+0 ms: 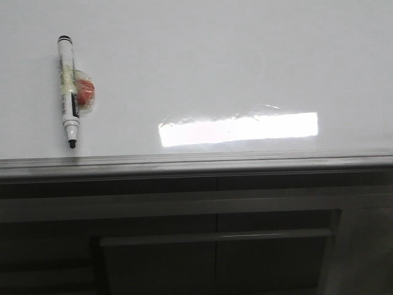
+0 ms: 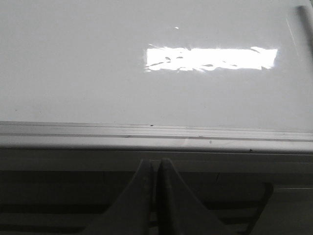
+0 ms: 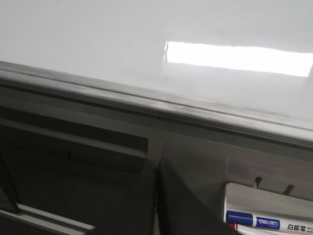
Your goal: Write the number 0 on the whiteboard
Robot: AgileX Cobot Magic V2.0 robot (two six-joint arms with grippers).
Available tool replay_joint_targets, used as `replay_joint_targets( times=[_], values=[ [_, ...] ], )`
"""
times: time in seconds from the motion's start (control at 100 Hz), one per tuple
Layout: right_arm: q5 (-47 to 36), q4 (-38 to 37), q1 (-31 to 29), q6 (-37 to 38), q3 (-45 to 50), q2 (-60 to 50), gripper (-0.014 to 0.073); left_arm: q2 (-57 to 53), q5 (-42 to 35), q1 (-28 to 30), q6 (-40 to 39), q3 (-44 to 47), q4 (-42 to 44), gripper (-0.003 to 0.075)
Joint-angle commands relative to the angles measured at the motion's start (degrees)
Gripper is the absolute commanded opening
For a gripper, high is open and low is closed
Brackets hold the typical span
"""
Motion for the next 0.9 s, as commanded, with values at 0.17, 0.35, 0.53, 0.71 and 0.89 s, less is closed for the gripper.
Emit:
replay_joint_targets(
  times=[0.17, 0.35, 0.53, 0.71, 0.89],
  values=[
    [-1.5, 0.1, -0.3, -0.1, 0.7, -1.2, -0.0058, -1.6, -2.6, 0.1, -0.4, 1.8, -0.8, -0.002],
    [-1.5, 0.1, -0.3, -0.1, 0.7, -1.2, -0.0058, -1.6, -2.6, 0.1, -0.4, 1.8, -0.8, -0.002],
    [-1.5, 0.1, -0.3, -0.1, 0.7, -1.2, -0.0057, -1.6, -2.6, 0.1, -0.4, 1.8, -0.8, -0.002],
    [-1.5, 0.1, -0.3, -0.1, 0.7, -1.2, -0.0058, -1.6, -2.6, 0.1, -0.4, 1.8, -0.8, -0.002],
    [-2.1, 0.1, -0.3, -0.1, 0.7, -1.2, -0.0057, -1.6, -3.0, 0.1, -0.4, 1.8, 1.1, -0.002]
  ],
)
